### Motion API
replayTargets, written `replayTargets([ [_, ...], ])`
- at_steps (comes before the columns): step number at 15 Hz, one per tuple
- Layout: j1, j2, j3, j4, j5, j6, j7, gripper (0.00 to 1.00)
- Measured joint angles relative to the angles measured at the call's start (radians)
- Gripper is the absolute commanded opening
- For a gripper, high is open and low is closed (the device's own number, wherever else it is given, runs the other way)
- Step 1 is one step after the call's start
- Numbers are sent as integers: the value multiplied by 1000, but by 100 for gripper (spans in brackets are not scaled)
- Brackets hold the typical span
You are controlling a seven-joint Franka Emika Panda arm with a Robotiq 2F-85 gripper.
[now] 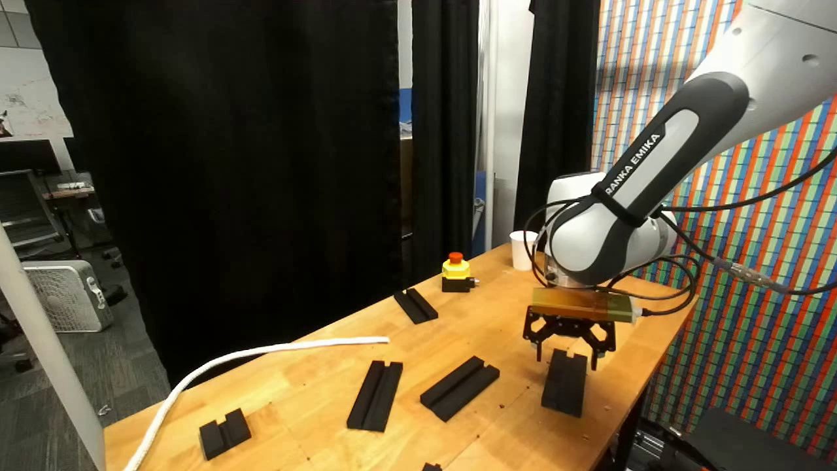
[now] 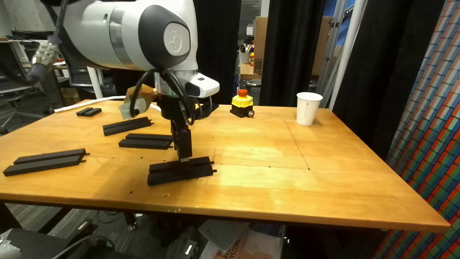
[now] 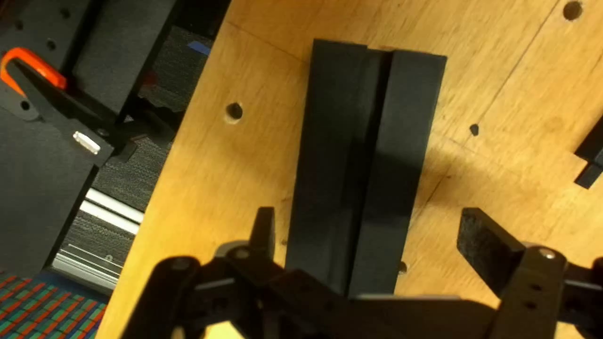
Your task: Arrange the black objects on the table
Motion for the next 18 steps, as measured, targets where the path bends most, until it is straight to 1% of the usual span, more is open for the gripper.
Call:
replayTargets([
  [5,0,1,15,-18,-34,27,168,100],
  [9,0,1,18,-16,-56,46,261,100],
  [12,0,3,20,-16,-60,51,289,100],
  [18,-2,8,8,-18,-60,49,269,100],
])
